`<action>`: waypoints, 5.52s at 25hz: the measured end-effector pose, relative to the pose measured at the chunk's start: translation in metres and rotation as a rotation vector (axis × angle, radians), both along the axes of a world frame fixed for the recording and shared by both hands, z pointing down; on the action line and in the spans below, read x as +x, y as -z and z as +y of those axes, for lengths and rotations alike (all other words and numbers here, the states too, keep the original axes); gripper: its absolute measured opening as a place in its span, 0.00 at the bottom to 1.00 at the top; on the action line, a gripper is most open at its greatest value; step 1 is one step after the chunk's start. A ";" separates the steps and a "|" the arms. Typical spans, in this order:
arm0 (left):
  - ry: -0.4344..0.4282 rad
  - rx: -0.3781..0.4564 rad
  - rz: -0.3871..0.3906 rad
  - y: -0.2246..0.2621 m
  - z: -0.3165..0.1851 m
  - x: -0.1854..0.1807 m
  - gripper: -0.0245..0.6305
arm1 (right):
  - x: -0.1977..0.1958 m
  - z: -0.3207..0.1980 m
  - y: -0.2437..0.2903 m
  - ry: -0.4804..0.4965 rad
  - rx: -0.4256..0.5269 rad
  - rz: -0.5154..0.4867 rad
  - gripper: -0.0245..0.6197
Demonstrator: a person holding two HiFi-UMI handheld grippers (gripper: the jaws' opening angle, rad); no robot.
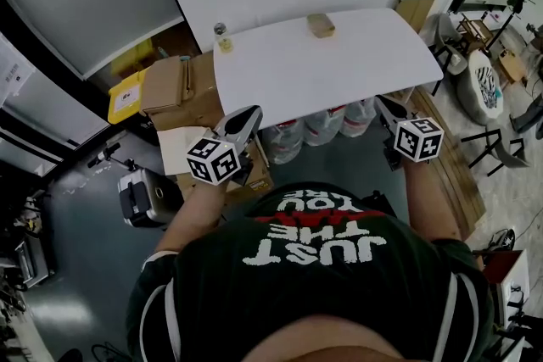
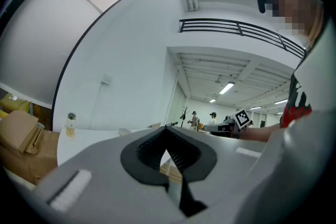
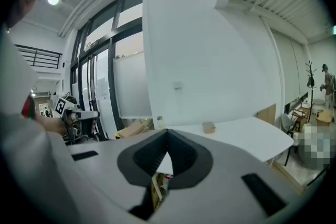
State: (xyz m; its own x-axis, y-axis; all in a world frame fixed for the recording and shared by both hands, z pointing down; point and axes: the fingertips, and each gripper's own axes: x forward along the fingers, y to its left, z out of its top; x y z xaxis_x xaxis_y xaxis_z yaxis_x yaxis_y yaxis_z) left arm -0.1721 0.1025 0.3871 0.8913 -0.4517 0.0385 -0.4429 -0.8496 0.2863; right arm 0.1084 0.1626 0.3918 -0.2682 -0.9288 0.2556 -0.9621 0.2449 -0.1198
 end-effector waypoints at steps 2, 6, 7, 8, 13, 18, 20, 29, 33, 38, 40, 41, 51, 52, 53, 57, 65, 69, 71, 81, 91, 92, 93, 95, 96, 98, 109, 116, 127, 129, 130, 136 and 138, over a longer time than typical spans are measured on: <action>0.000 0.000 -0.002 0.000 0.000 0.009 0.05 | 0.008 -0.001 0.001 -0.003 0.001 -0.002 0.05; 0.007 0.005 -0.004 0.001 0.001 0.034 0.05 | 0.027 0.000 0.003 0.007 0.003 -0.002 0.05; 0.011 0.005 -0.002 0.001 0.002 0.042 0.05 | 0.033 0.001 0.003 0.012 0.002 -0.001 0.05; 0.015 0.005 0.000 0.000 0.004 0.050 0.05 | 0.040 0.003 0.002 0.017 0.000 0.002 0.05; 0.031 0.001 0.015 -0.001 0.008 0.092 0.05 | 0.077 0.004 -0.002 0.029 -0.009 0.011 0.05; 0.032 -0.002 -0.025 -0.010 -0.004 0.113 0.05 | 0.104 -0.014 -0.015 0.022 -0.025 -0.013 0.05; 0.032 0.001 -0.035 -0.017 -0.021 0.114 0.05 | 0.106 -0.032 -0.023 0.019 -0.035 -0.013 0.05; -0.030 0.016 -0.029 -0.046 -0.192 0.129 0.05 | 0.117 -0.190 -0.045 -0.060 -0.072 0.027 0.05; -0.084 0.029 -0.077 -0.054 -0.271 0.143 0.05 | 0.130 -0.266 -0.050 -0.124 -0.105 0.035 0.05; -0.085 0.004 -0.091 -0.073 -0.353 0.158 0.05 | 0.149 -0.347 -0.075 -0.164 -0.157 0.043 0.05; -0.080 -0.019 -0.087 -0.082 -0.376 0.167 0.05 | 0.158 -0.371 -0.089 -0.169 -0.182 0.031 0.05; -0.080 -0.030 -0.089 -0.087 -0.386 0.171 0.05 | 0.163 -0.382 -0.095 -0.169 -0.192 0.020 0.05; -0.067 -0.075 -0.116 -0.142 -0.452 0.237 0.05 | 0.229 -0.491 -0.171 -0.135 -0.257 -0.145 0.05; -0.073 -0.077 -0.120 -0.149 -0.457 0.245 0.05 | 0.236 -0.503 -0.178 -0.131 -0.260 -0.159 0.05; -0.079 -0.080 -0.127 -0.156 -0.461 0.252 0.05 | 0.241 -0.514 -0.186 -0.127 -0.266 -0.175 0.05; -0.097 -0.115 -0.135 -0.184 -0.471 0.272 0.05 | 0.250 -0.545 -0.228 -0.102 -0.330 -0.257 0.16; -0.116 -0.163 -0.124 -0.217 -0.482 0.305 0.05 | 0.264 -0.588 -0.293 -0.109 -0.440 -0.481 0.23; -0.128 -0.180 -0.127 -0.231 -0.481 0.309 0.05 | 0.262 -0.600 -0.311 -0.108 -0.453 -0.576 0.23; -0.131 -0.188 -0.127 -0.236 -0.481 0.309 0.05 | 0.258 -0.605 -0.317 -0.101 -0.460 -0.598 0.23; -0.134 -0.203 -0.143 -0.247 -0.479 0.308 0.05 | 0.253 -0.614 -0.334 -0.089 -0.497 -0.617 0.21; -0.125 -0.212 -0.134 -0.246 -0.482 0.304 0.05 | 0.261 -0.613 -0.326 -0.117 -0.460 -0.709 0.11; -0.124 -0.212 -0.134 -0.246 -0.482 0.304 0.05 | 0.262 -0.612 -0.325 -0.119 -0.454 -0.726 0.11; -0.123 -0.212 -0.132 -0.246 -0.482 0.303 0.05 | 0.263 -0.612 -0.324 -0.120 -0.447 -0.741 0.11; -0.121 -0.211 -0.129 -0.244 -0.482 0.303 0.05 | 0.266 -0.609 -0.320 -0.123 -0.432 -0.772 0.11; -0.120 -0.211 -0.128 -0.243 -0.482 0.303 0.05 | 0.268 -0.608 -0.317 -0.126 -0.421 -0.792 0.10; -0.115 -0.209 -0.124 -0.240 -0.482 0.302 0.05 | 0.273 -0.607 -0.308 -0.136 -0.392 -0.837 0.10; -0.074 -0.148 -0.093 -0.190 -0.491 0.285 0.05 | 0.299 -0.596 -0.219 -0.191 -0.215 -0.692 0.10; -0.041 -0.058 -0.066 -0.128 -0.503 0.273 0.05 | 0.314 -0.585 -0.127 -0.229 -0.074 -0.575 0.10; -0.014 0.125 -0.020 0.004 -0.513 0.265 0.05 | 0.320 -0.564 0.046 -0.236 0.166 -0.434 0.10; -0.013 0.148 -0.003 0.029 -0.516 0.265 0.05 | 0.319 -0.559 0.078 -0.236 0.208 -0.393 0.10; -0.012 0.159 0.005 0.041 -0.518 0.264 0.05 | 0.319 -0.557 0.095 -0.237 0.230 -0.370 0.10; -0.004 0.230 0.036 0.112 -0.523 0.259 0.05 | 0.312 -0.537 0.186 -0.250 0.356 -0.242 0.10; -0.005 0.273 0.044 0.139 -0.524 0.260 0.05 | 0.311 -0.530 0.216 -0.254 0.396 -0.202 0.10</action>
State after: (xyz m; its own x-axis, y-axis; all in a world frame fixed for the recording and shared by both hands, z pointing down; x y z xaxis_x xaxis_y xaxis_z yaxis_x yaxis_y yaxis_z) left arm 0.0882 -0.4211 0.2476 0.8917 -0.4355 -0.1233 -0.4306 -0.9002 0.0652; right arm 0.4193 -0.3679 0.1762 -0.0288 -0.9862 -0.1631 -0.9644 0.0704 -0.2550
